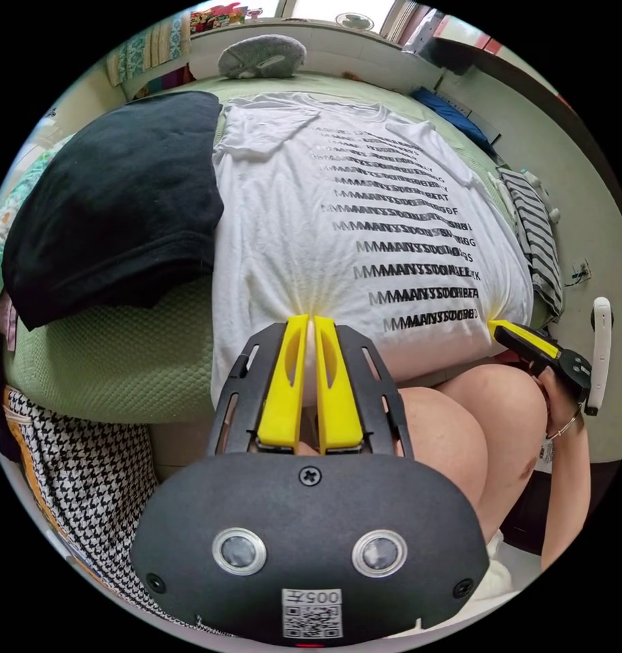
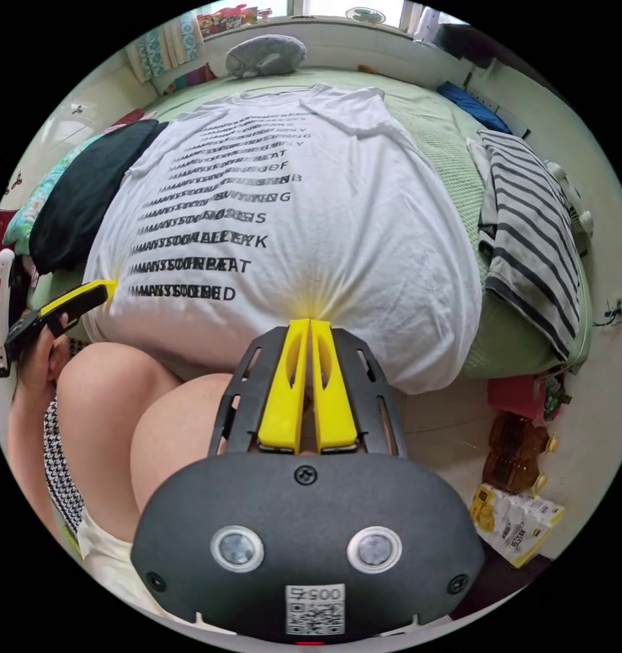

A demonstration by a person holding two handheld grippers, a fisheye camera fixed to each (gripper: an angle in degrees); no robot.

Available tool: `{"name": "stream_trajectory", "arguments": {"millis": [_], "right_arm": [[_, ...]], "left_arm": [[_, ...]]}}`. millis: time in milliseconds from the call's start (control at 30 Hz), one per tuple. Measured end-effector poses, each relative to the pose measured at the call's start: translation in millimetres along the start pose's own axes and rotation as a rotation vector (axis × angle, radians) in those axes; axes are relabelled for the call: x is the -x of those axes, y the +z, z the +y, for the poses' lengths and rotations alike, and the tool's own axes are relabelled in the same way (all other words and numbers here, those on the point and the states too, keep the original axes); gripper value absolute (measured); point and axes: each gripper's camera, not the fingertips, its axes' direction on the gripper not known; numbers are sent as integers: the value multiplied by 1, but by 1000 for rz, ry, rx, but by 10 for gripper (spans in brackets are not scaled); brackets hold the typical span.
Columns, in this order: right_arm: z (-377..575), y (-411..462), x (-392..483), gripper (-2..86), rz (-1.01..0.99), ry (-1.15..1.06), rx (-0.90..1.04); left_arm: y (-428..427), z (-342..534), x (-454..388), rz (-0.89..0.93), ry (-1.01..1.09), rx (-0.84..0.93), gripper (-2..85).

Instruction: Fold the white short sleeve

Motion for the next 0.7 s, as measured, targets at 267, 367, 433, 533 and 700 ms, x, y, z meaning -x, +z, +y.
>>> {"name": "stream_trajectory", "arguments": {"millis": [267, 367, 433, 533, 700], "right_arm": [[6, 8, 18, -9, 96, -57, -2], [8, 10, 12, -9, 48, -19, -9], [9, 11, 10, -9, 35, -11, -12], [10, 14, 14, -9, 56, -29, -13], [10, 18, 11, -9, 32, -16, 8]], "left_arm": [[-1, 4, -10, -5, 14, -2, 36], [0, 7, -13, 5, 11, -8, 35], [0, 8, -14, 13, 5, -4, 34], [0, 10, -21, 0, 21, -4, 33], [3, 13, -53, -140, 110, 12, 28]]}}
